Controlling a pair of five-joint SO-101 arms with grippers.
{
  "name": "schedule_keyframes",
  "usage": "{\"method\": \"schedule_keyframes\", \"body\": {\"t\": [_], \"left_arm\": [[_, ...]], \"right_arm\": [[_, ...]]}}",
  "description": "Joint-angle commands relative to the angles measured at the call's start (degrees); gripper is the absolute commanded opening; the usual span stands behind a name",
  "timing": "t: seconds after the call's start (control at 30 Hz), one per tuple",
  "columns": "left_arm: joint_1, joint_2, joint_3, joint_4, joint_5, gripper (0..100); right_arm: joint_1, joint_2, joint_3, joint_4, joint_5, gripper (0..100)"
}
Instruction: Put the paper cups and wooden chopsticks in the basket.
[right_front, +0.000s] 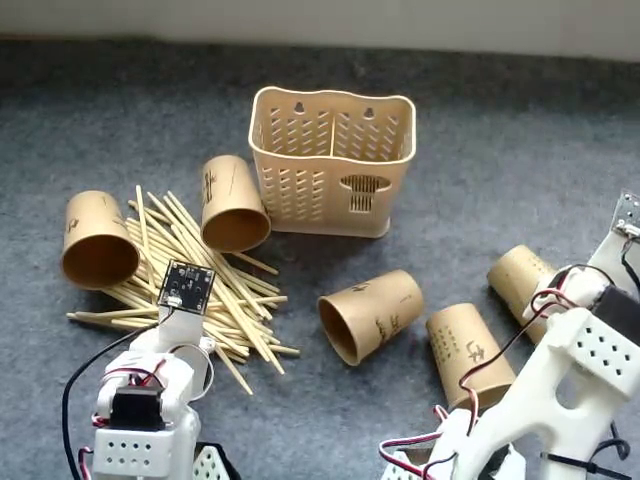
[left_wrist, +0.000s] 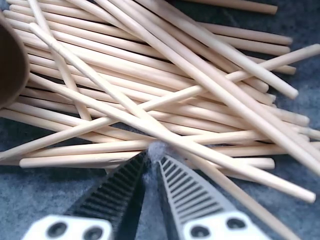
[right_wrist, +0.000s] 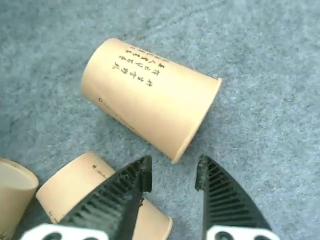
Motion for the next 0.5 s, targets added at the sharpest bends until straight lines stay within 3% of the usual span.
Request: {"method": "schedule_keyframes", "body": {"t": [0.0,0.37,0.47], "left_arm": [[0.92,-0.84,1.1,0.18,-0.44,2],[0.92,-0.84,1.1,0.18,-0.44,2],[0.92,-0.84,1.1,0.18,-0.44,2]], "right_arm": [[0.75,-0.75,4.09,-6.99,0.7,15.6],[0.4,-1.19,15.69,-19.12,0.35,15.4],[0.4,-1.27,16.57,-19.74,0.7,10.6]]}}
